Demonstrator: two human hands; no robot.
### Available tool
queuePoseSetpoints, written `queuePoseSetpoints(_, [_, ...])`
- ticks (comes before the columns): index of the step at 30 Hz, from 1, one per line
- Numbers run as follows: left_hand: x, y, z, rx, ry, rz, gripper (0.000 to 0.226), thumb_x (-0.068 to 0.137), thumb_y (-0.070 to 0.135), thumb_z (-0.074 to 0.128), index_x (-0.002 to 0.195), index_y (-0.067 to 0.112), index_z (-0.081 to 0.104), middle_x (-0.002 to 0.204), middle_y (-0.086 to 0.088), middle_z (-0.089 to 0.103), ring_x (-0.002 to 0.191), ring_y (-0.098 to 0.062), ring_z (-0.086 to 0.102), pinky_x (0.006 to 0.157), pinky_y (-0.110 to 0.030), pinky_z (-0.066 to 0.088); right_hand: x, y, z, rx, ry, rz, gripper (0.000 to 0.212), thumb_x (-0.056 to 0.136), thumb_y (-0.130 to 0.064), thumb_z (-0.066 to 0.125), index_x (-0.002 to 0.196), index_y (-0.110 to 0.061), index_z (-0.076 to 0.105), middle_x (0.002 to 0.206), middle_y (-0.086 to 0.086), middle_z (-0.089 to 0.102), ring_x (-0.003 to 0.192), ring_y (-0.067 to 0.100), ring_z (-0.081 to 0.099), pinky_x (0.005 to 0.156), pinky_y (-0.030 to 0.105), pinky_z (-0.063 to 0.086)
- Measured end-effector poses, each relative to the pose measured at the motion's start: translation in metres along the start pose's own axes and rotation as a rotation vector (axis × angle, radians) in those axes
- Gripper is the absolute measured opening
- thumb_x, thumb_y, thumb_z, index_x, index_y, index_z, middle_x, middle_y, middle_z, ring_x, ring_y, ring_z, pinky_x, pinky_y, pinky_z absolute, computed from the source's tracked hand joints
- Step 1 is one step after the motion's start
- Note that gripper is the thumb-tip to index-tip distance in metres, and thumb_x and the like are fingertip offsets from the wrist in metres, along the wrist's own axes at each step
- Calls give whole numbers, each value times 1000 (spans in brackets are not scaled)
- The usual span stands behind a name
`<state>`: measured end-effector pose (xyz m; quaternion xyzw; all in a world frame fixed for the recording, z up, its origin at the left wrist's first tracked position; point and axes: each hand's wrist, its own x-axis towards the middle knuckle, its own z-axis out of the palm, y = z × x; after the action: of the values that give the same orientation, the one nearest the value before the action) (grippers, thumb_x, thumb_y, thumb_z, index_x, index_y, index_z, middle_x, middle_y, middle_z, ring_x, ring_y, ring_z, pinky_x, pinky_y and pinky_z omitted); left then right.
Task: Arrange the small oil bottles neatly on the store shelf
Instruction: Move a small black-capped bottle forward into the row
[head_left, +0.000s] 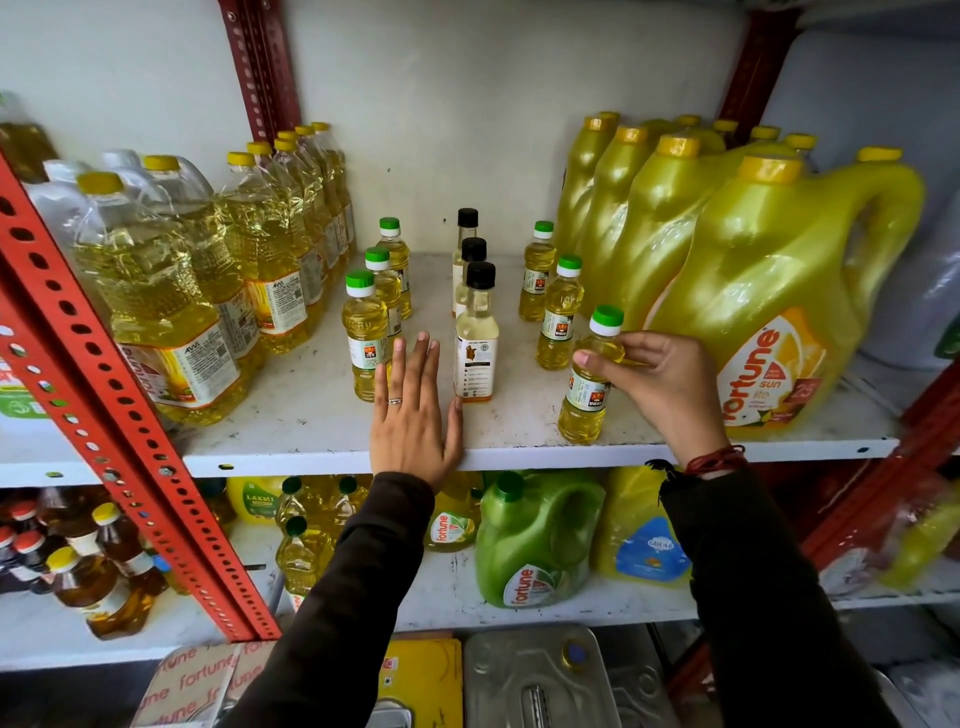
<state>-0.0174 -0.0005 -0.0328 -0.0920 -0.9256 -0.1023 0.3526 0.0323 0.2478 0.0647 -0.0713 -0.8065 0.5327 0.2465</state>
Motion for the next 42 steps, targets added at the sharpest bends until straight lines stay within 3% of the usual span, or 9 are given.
queuePoseSetpoints(3, [0,0,0,6,2,3,73,102,44,36,162,7,20,171,-11,13,158,-29,4,128,-39,-12,-5,-2,-3,-3,-4,-1,51,61,-36,94,104,-15,76,95,-1,76,85,-1,72,63,6,52])
queuePoseSetpoints(11, [0,0,-2,8,-6,2,73,102,43,38,162,6,21,170,-11,13,158,-29,4,127,-37,-14,-10,-8,-4,-37,-3,12,60,58,-45,93,107,-16,76,107,3,78,89,-4,71,65,4,50])
queuePoseSetpoints(14, [1,0,-2,-8,-5,2,72,102,44,35,162,6,21,170,-11,13,158,-27,3,127,-36,-14,-15,-17,-5,-35,16,-19,87,55,-55,90,129,-18,65,133,4,68,116,10,66,93,23,54])
queuePoseSetpoints(16, [1,-1,-3,-26,-5,5,72,102,45,30,162,7,21,170,-10,12,158,-26,3,128,-36,-13,-19,-31,-7,19,75,-98,97,57,-60,87,140,-19,56,146,2,58,132,13,56,110,31,47])
queuePoseSetpoints(19, [2,-4,-2,-37,2,11,71,102,45,31,162,8,20,170,-8,8,158,-25,1,128,-36,-11,-22,-57,-2,101,140,-295,81,71,-55,84,139,-20,57,146,-1,59,133,2,54,110,20,45])
queuePoseSetpoints(21, [3,-6,-2,-40,5,16,71,102,44,31,162,8,20,170,-8,8,158,-25,2,128,-37,-11,-21,-72,11,100,71,-345,72,78,-50,79,140,-19,56,145,-2,59,131,2,56,107,16,46])
queuePoseSetpoints(29, [1,-9,-4,-45,0,-3,72,101,44,27,162,6,19,171,-11,11,159,-27,3,129,-39,-8,16,-65,100,-104,-292,-90,60,94,-21,67,147,-6,43,154,12,48,143,25,46,119,39,37])
queuePoseSetpoints(37, [2,-9,-4,-47,-3,-1,73,101,43,27,162,5,20,170,-13,12,158,-29,7,129,-39,-8,29,-49,121,-95,-205,-135,25,89,-17,72,113,-8,68,113,8,74,106,22,70,94,34,55])
queuePoseSetpoints(42, [1,-9,-4,-34,-9,-5,72,101,44,27,162,4,21,170,-13,13,158,-28,6,129,-38,-9,23,-49,125,-122,-77,-176,30,81,-26,81,102,-13,65,95,0,71,86,17,69,79,33,58])
